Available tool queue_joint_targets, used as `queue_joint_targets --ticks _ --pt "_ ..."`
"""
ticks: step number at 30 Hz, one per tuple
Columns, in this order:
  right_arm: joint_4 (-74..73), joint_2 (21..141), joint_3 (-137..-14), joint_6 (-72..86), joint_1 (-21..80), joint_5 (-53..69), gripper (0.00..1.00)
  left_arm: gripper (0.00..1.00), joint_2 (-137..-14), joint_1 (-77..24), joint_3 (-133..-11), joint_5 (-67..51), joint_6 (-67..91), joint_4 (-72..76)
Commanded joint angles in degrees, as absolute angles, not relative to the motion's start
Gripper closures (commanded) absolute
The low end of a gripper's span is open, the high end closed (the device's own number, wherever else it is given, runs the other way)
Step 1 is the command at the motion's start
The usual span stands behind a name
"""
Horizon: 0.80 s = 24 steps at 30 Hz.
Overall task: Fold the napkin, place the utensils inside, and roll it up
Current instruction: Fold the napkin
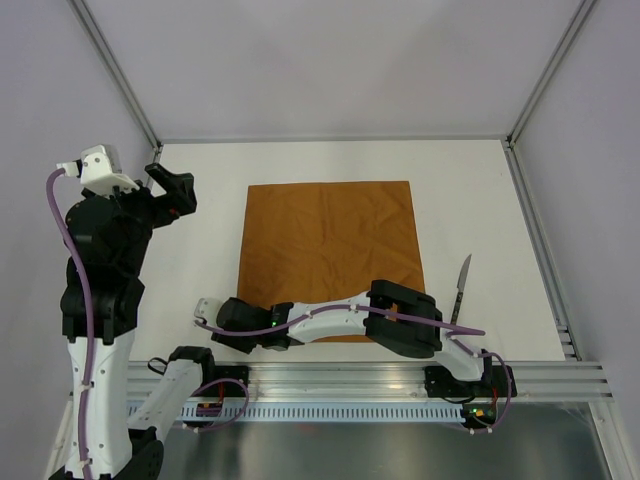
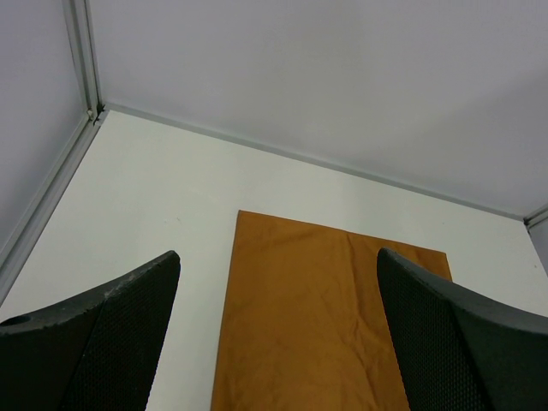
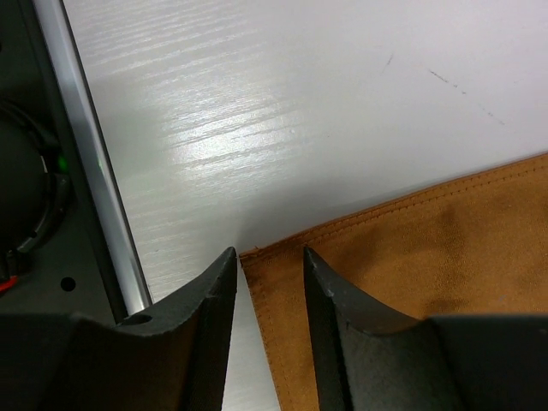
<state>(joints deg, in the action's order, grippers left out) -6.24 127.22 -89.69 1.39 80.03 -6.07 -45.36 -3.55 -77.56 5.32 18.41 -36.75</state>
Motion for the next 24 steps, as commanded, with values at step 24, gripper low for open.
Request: queue_joint_targets --ticks 24 --pt "-8.7 123.05 -95.8 -2.11 80.16 -9.75 0.92 0.0 -45.35 -3.34 -76.2 6.86 18.46 -35.77"
